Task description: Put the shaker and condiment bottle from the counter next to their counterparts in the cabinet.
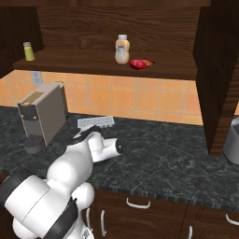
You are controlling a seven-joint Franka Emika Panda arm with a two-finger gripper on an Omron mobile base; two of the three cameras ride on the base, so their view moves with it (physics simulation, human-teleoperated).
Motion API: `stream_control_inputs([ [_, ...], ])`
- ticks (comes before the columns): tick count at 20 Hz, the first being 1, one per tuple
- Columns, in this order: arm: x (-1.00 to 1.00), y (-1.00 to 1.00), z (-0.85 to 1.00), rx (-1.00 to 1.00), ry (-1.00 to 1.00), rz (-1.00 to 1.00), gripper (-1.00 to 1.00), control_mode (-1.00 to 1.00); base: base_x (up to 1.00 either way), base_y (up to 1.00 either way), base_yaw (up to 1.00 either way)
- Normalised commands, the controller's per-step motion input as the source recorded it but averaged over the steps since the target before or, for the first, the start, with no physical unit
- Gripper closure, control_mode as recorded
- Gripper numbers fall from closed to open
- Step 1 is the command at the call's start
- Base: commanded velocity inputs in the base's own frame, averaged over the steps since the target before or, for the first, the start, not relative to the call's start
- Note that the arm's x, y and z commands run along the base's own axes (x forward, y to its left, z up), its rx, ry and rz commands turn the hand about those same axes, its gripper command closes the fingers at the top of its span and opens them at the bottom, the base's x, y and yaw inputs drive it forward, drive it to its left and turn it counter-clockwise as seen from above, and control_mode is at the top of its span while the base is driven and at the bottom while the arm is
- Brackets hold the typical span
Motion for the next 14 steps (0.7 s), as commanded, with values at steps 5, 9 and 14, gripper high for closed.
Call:
stream_control_inputs([
  [5, 0.00, -0.04, -0.05, 0.00, 0.00, 0.00, -1.00, -1.00, 0.00, 0.00, 0.00],
  [9, 0.00, 0.00, -0.01, 0.01, 0.00, 0.00, -1.00, -1.00, 0.00, 0.00, 0.00],
  [14, 0.00, 0.06, -0.23, 0.03, 0.00, 0.12, -1.00, -1.00, 0.00, 0.00, 0.00],
])
